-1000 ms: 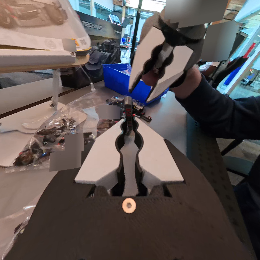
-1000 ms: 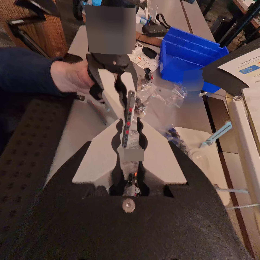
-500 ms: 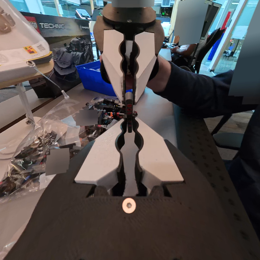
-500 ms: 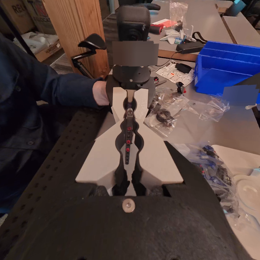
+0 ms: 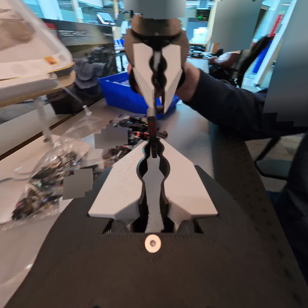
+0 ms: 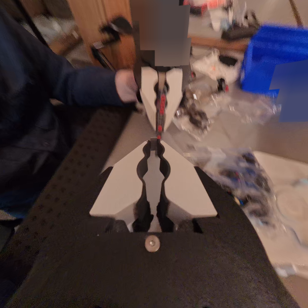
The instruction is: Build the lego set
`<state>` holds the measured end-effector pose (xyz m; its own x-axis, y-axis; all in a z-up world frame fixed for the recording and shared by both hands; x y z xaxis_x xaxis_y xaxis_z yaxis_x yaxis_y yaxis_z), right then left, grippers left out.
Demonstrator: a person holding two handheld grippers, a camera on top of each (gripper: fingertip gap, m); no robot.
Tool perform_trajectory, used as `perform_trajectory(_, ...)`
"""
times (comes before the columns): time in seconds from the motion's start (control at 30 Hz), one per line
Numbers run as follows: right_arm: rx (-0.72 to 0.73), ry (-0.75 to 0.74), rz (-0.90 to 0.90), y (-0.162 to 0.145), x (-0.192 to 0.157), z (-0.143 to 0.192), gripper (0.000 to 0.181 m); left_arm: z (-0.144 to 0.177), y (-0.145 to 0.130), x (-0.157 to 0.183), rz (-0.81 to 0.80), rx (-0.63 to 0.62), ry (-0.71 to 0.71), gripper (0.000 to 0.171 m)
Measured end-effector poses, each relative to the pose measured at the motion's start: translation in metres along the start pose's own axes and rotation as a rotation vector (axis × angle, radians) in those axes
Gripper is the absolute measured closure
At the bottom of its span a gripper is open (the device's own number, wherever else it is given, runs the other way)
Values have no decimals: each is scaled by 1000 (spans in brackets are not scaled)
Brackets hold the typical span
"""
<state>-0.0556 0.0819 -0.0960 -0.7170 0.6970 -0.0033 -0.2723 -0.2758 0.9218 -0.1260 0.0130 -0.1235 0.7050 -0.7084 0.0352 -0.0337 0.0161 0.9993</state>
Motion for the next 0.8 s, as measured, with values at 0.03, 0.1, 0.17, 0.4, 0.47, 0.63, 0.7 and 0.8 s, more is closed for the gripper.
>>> perform_trajectory(0.03, -83, -58, 1, -13, 8, 1, 175, 3, 1, -5, 18, 8, 27, 166)
perform_trajectory(0.1, -233, -132, -14, -38, 22, -3, 176, 7, 1, -12, 62, 25, 51, 167)
perform_trajectory(0.17, -309, -228, -4, -54, 39, -11, 176, 7, -3, -17, 80, 8, 77, 167)
perform_trajectory(0.4, -441, -470, 66, -73, 74, -13, 164, 5, -6, -17, 98, 3, 69, 167)
perform_trajectory(0.47, -410, -468, 66, -65, 71, -8, 166, 6, -5, -18, 110, 14, 65, 167)
perform_trajectory(0.63, -201, -324, 69, -24, 42, -10, 176, 6, -2, -17, 122, 46, 49, 167)
perform_trajectory(0.7, -68, -220, 52, -3, 25, -16, 170, 6, 2, -14, 108, 70, 32, 167)
perform_trajectory(0.8, 11, -125, 37, 12, 8, -23, 169, 7, 8, -11, 84, 108, 22, 167)
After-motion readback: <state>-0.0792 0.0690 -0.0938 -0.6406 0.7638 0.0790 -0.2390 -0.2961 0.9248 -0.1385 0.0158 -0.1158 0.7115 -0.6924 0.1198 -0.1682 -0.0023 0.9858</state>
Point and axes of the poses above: each gripper's, where its closed fingertips meet, z back along the fingers, y out of its top, x = y × z across the jaws, the point moved 4 cm from there along z, back along the fingers, and after that the axes turned 10 degrees about x, right-handed, at the moved point
